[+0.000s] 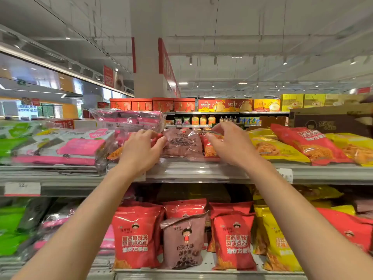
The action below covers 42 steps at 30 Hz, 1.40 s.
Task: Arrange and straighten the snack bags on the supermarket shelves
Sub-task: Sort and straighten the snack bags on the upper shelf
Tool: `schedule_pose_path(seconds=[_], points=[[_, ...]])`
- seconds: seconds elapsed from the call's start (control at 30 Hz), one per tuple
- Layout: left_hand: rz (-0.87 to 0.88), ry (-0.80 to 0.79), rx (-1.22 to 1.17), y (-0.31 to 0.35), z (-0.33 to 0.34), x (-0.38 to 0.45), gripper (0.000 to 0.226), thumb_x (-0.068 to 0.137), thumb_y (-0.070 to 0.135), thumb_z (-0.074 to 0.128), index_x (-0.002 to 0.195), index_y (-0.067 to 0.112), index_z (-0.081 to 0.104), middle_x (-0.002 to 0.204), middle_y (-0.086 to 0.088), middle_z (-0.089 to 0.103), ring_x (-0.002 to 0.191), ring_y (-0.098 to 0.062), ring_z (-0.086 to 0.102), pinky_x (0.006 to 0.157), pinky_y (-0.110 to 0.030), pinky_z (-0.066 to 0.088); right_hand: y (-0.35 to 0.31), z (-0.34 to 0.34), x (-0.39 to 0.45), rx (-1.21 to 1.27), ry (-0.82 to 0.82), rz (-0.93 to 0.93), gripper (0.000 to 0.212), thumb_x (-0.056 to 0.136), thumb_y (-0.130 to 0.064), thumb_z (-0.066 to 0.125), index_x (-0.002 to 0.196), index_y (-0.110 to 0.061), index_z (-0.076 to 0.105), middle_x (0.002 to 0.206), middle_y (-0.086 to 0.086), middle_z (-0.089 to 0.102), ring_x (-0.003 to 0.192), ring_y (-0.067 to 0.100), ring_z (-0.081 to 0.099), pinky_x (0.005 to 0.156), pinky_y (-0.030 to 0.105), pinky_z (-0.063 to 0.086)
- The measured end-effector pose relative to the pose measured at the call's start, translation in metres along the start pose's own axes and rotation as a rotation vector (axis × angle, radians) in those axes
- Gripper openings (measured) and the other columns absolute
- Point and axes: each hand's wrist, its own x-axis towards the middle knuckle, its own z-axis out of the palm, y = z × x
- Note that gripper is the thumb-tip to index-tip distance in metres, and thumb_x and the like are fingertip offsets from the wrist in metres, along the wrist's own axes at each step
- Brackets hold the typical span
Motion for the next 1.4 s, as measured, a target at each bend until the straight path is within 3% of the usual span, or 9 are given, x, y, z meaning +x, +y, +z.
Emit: schedule_pose_path(seconds=[0.13, 0.33, 0.53, 0.67, 0.87, 1.03, 1.17, 1.27, 1.4], points=[[0.005, -0.134, 0.2, 0.001, 0.003, 0.01, 0.056, 0.106, 0.054, 0.035, 0.118, 0.017, 0.076, 0.134, -0.008, 0.061, 0.128, -0.033, 0.044, 0.107, -0.048, 0.036, -0.011, 0.017, 0.023, -0.331, -0.225, 0.019, 0.051, 0.101, -0.057, 0.044, 0.114, -0.013, 0.067, 0.124, 0.007, 0.061, 0.121, 0.026, 0.053, 0.103, 0.048, 0.047], [0.026, -0.186, 0.202, -0.003, 0.012, 0.014, 0.057, 0.106, 0.054, 0.033, 0.115, 0.02, 0.077, 0.143, -0.005, 0.057, 0.136, -0.032, 0.038, 0.114, -0.047, 0.03, -0.011, 0.032, 0.033, -0.377, -0.347, 0.033, 0.057, 0.104, -0.056, 0.033, 0.106, -0.014, 0.071, 0.113, 0.009, 0.066, 0.116, 0.029, 0.056, 0.102, 0.048, 0.044], [0.057, -0.116, -0.073, -0.007, 0.012, 0.009, 0.045, 0.108, 0.042, 0.041, 0.12, 0.015, 0.075, 0.134, -0.006, 0.067, 0.132, -0.028, 0.052, 0.113, -0.045, 0.038, -0.014, 0.032, 0.031, -0.065, -0.311, 0.055, 0.043, 0.104, -0.049, 0.044, 0.105, -0.015, 0.071, 0.098, 0.004, 0.071, 0.096, 0.024, 0.065, 0.094, 0.047, 0.052], [-0.043, -0.019, -0.308, 0.002, 0.001, 0.0, 0.045, 0.108, 0.039, 0.046, 0.142, 0.013, 0.06, 0.142, -0.003, 0.062, 0.134, -0.02, 0.054, 0.109, -0.031, 0.039, -0.03, 0.024, 0.025, 0.294, -0.233, 0.08, 0.037, 0.103, -0.044, 0.052, 0.122, -0.015, 0.064, 0.11, -0.003, 0.067, 0.096, 0.015, 0.065, 0.07, 0.025, 0.053], [-0.052, 0.013, -0.532, 0.006, -0.014, -0.015, 0.045, 0.105, 0.045, 0.05, 0.142, 0.024, 0.06, 0.13, 0.007, 0.069, 0.115, -0.008, 0.065, 0.099, -0.027, 0.05, -0.042, 0.02, 0.012, 0.718, -0.166, 0.239, 0.042, 0.091, -0.055, 0.066, 0.118, -0.025, 0.051, 0.104, -0.003, 0.074, 0.09, 0.011, 0.073, 0.083, 0.039, 0.061], [0.011, -0.009, -0.656, 0.019, -0.019, -0.045, 0.04, 0.101, 0.045, 0.057, 0.137, 0.028, 0.06, 0.126, 0.019, 0.066, 0.111, 0.001, 0.064, 0.09, -0.018, 0.049, -0.038, 0.008, -0.011, 0.822, -0.122, 0.263, 0.051, 0.088, -0.052, 0.072, 0.118, -0.026, 0.04, 0.098, -0.01, 0.068, 0.074, 0.003, 0.074, 0.078, 0.027, 0.057], [0.044, -0.086, -0.715, 0.028, -0.014, -0.067, 0.034, 0.099, 0.044, 0.059, 0.132, 0.035, 0.059, 0.123, 0.027, 0.063, 0.106, 0.012, 0.061, 0.082, -0.006, 0.047, -0.021, 0.003, -0.04, 0.837, -0.095, 0.276, 0.031, 0.09, -0.048, 0.071, 0.108, -0.031, 0.052, 0.097, -0.018, 0.068, 0.073, 0.0, 0.073, 0.071, 0.021, 0.057], [0.026, -0.099, -0.754, 0.031, -0.005, -0.085, 0.029, 0.1, 0.044, 0.058, 0.129, 0.039, 0.06, 0.123, 0.027, 0.064, 0.111, 0.011, 0.06, 0.087, -0.013, 0.046, -0.001, -0.003, -0.063, 0.801, -0.042, 0.328, 0.046, 0.086, -0.052, 0.073, 0.123, -0.029, 0.061, 0.113, -0.01, 0.074, 0.093, 0.008, 0.075, 0.081, 0.034, 0.062], [-0.045, -0.084, -0.812, 0.034, 0.009, -0.11, 0.024, 0.099, 0.042, 0.061, 0.123, 0.043, 0.062, 0.118, 0.027, 0.067, 0.109, 0.006, 0.063, 0.093, -0.025, 0.051, 0.029, -0.025, -0.098, 0.797, -0.003, 0.348, 0.035, 0.09, -0.043, 0.072, 0.121, -0.03, 0.06, 0.108, -0.014, 0.074, 0.086, 0.0, 0.074, 0.06, 0.016, 0.055]])
